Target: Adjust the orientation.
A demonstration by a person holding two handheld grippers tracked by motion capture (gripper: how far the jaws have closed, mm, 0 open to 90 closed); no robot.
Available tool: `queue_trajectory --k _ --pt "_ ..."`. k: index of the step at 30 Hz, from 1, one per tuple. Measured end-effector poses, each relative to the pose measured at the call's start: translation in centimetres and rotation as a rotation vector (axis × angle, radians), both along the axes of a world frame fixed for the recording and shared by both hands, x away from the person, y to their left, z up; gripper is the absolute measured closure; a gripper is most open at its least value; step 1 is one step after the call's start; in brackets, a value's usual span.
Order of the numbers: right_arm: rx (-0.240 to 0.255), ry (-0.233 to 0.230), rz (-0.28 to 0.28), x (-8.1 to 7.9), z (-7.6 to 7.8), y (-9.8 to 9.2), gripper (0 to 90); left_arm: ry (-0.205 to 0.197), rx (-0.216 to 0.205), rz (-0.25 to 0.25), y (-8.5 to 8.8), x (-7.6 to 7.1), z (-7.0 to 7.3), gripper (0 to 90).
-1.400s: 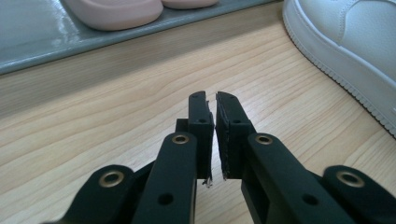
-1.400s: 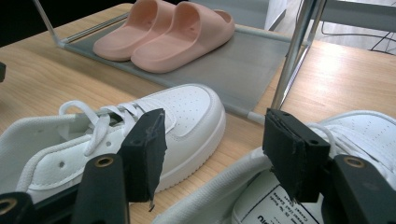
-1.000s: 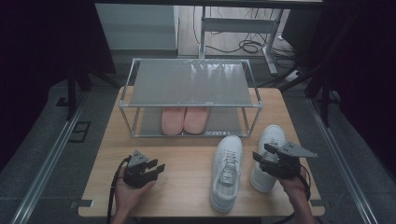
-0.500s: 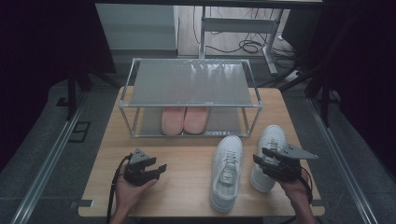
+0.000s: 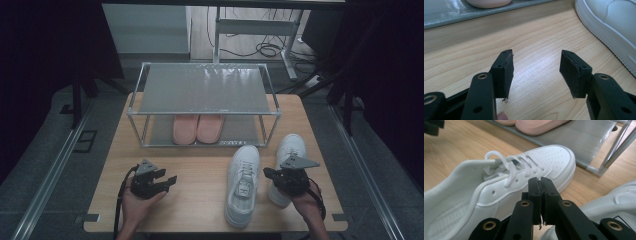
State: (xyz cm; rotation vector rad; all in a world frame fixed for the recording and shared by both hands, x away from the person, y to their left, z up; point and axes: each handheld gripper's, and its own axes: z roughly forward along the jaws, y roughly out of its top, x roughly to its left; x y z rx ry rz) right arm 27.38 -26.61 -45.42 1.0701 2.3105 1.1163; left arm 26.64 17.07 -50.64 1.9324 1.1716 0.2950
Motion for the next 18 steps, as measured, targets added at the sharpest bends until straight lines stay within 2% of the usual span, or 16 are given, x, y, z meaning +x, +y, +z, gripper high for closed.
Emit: queue_trajectory --k 3,11,18 --pt "-0.056 -0.016 -0.011 -0.1 0.1 0.5 89.8 -0.002 -0.005 0.004 0.1 -0.1 0.1 45.4" --pt "-0.104 -0.004 0.039 -0.9 0.3 1.8 90.0 -0.001 -0.005 0.006 0.1 -0.1 0.1 45.5" --pt "-0.164 0.027 0.004 -1.3 -0.5 2.5 90.0 -0.001 -0.011 -0.001 0.0 -0.2 0.1 45.6"
